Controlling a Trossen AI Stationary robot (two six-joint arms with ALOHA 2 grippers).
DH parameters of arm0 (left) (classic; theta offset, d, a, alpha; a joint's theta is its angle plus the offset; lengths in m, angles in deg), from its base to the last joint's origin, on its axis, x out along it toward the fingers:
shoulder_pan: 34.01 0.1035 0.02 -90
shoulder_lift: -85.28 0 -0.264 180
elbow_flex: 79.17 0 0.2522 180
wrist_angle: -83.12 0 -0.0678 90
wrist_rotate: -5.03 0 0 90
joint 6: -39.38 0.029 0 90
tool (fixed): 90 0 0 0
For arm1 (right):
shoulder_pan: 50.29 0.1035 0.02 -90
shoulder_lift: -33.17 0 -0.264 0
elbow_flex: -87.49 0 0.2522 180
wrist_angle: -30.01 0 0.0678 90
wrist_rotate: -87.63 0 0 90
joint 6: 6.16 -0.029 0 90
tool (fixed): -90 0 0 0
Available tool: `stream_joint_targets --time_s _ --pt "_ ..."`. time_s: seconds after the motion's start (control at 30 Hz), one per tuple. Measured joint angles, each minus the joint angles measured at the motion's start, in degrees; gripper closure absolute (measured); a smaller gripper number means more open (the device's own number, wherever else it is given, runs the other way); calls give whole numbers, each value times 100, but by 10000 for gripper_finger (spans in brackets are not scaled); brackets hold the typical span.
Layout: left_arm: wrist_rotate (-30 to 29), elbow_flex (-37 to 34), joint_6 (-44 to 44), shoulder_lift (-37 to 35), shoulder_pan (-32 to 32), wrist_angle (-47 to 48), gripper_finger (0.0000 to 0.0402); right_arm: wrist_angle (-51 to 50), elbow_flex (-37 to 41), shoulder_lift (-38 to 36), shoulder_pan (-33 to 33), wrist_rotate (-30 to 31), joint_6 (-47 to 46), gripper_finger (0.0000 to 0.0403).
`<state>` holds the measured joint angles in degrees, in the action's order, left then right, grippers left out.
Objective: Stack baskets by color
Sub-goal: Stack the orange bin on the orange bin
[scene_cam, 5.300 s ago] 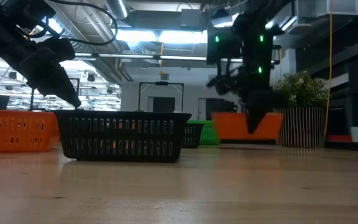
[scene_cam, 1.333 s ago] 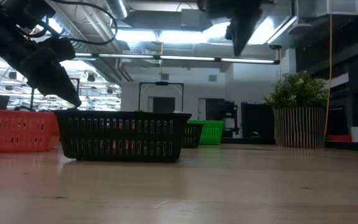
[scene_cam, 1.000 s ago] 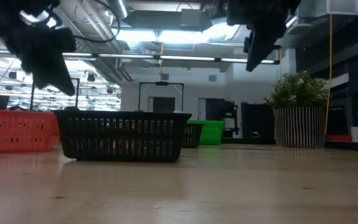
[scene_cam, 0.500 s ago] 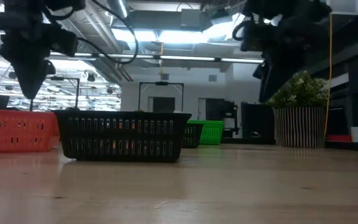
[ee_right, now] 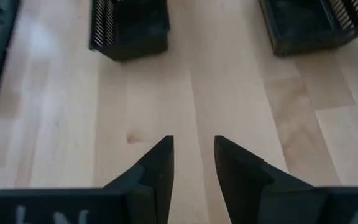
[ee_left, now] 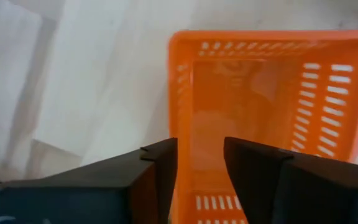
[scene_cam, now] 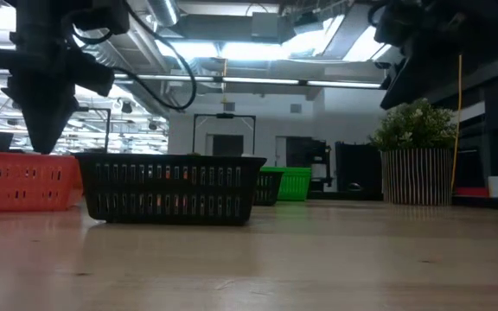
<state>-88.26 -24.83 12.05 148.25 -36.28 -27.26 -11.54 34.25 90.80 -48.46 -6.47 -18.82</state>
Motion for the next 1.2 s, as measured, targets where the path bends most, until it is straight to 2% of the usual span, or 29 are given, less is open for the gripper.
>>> stream_joint_targets --time_s 0.2,0.43,0.67,0.77,0.9,1.07,1.2 --pt "-249 -78 42 41 0 -20 264 422 408 -370 180 -2 -209 289" --pt "-304 -511 -76 437 0 -89 264 1114 732 -420 373 -3 -204 289" --pt "-304 -948 -85 607 0 -1054 264 1349 797 -418 458 -2 -173 289" --pt "-172 -998 54 613 0 -1250 289 1351 797 -418 459 -2 -79 289" --pt "-212 -753 193 526 0 -1118 383 1349 797 -418 459 -2 -40 289" --pt "-695 -9 350 280 3 -513 399 1347 797 -418 459 -2 -30 289" --pt "-1463 965 851 102 51 -80 401 1344 797 -416 459 -2 -12 289"
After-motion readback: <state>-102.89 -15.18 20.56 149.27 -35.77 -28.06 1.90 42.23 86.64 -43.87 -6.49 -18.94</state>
